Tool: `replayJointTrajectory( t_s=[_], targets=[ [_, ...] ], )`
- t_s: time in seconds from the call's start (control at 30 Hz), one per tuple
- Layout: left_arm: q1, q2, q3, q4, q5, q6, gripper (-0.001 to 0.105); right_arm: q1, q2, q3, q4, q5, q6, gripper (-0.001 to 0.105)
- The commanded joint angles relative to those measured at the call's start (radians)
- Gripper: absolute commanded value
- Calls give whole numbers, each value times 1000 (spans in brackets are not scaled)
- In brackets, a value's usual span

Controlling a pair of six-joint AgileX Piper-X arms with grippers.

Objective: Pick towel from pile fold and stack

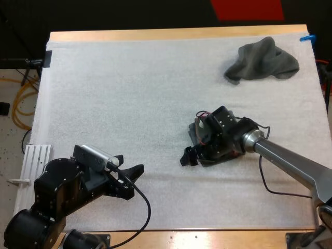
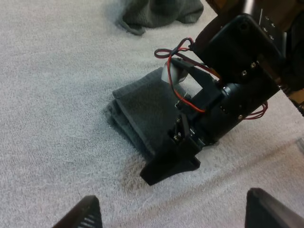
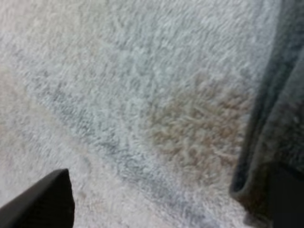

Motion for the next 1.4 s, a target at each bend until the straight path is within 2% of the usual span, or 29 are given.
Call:
replayJointTrajectory(
  t_s=[0.0, 0.2, 0.37, 0.67, 1.03, 1.23, 1.37],
  targets=[
    [2, -4, -6, -7, 5, -7, 61, 0, -3, 0, -9, 6, -3, 82],
    [2, -4, -6, -7, 5, -7, 61, 0, -16, -7, -39, 2, -5, 82],
    [2, -4, -6, -7, 5, -7, 61, 0, -113, -12, -37, 17, -10, 82],
    [2, -4, -6, -7, 5, -7, 61, 0, -412, -12, -3, 194, -12, 82],
    [2, -4, -6, -7, 7, -7, 61, 0, -744, -12, 246, 354, -33, 82],
    [2, -4, -6, -7, 2, -7, 61, 0, -871, -12, 402, 355, -31, 82],
    [2, -4, -6, -7, -26, -15, 61, 0, -919, -12, 410, 355, -31, 82]
  ],
)
